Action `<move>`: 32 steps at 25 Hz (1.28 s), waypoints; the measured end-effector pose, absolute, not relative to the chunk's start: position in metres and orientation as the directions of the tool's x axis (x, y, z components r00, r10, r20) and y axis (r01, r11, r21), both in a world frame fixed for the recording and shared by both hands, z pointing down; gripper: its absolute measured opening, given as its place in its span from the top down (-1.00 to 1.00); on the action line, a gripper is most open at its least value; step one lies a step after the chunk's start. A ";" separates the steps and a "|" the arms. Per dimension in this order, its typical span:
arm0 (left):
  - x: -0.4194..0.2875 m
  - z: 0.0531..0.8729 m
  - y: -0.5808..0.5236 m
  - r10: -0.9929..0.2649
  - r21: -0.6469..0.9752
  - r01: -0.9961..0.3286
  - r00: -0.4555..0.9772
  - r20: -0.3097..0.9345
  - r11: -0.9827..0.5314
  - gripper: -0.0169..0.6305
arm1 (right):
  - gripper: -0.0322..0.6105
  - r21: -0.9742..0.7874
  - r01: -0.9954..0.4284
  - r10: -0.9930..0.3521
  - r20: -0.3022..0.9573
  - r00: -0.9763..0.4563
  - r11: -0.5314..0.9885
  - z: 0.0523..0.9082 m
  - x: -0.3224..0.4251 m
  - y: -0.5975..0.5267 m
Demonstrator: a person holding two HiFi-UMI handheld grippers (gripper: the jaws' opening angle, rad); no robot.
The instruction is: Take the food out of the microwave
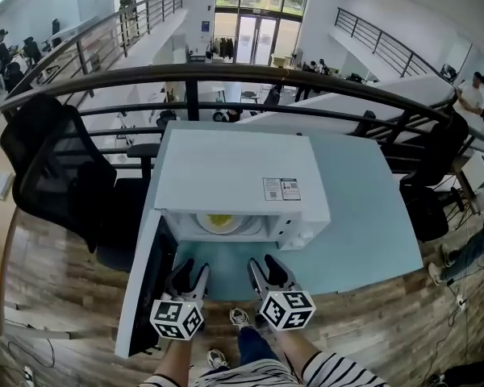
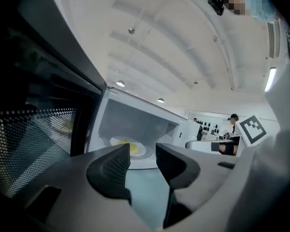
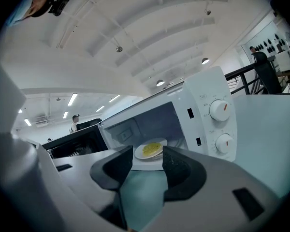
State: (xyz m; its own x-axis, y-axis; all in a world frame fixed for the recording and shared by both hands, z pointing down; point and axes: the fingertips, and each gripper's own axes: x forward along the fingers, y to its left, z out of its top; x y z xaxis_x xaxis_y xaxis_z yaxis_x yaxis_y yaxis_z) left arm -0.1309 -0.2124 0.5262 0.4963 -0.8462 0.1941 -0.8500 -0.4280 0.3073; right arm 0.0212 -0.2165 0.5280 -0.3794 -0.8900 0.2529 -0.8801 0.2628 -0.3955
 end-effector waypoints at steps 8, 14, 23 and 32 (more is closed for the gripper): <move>-0.129 0.553 -0.258 -0.855 0.306 -0.872 0.459 0.242 -0.382 0.50 | 0.30 -0.418 -0.870 -0.872 0.284 -0.398 0.261 0.553 0.020 -0.259; -0.123 0.567 -0.284 -0.851 0.305 -0.876 0.454 0.264 -0.373 0.50 | 0.30 -0.422 -0.865 -0.859 0.300 -0.415 0.271 0.569 0.016 -0.286; -0.122 0.584 -0.317 -0.854 0.321 -0.882 0.436 0.284 -0.344 0.50 | 0.30 -0.436 -0.857 -0.847 0.314 -0.429 0.273 0.587 0.004 -0.318; -0.125 0.598 -0.344 -0.845 0.324 -0.883 0.437 0.309 -0.339 0.47 | 0.30 -0.432 -0.865 -0.845 0.336 -0.416 0.254 0.603 -0.010 -0.346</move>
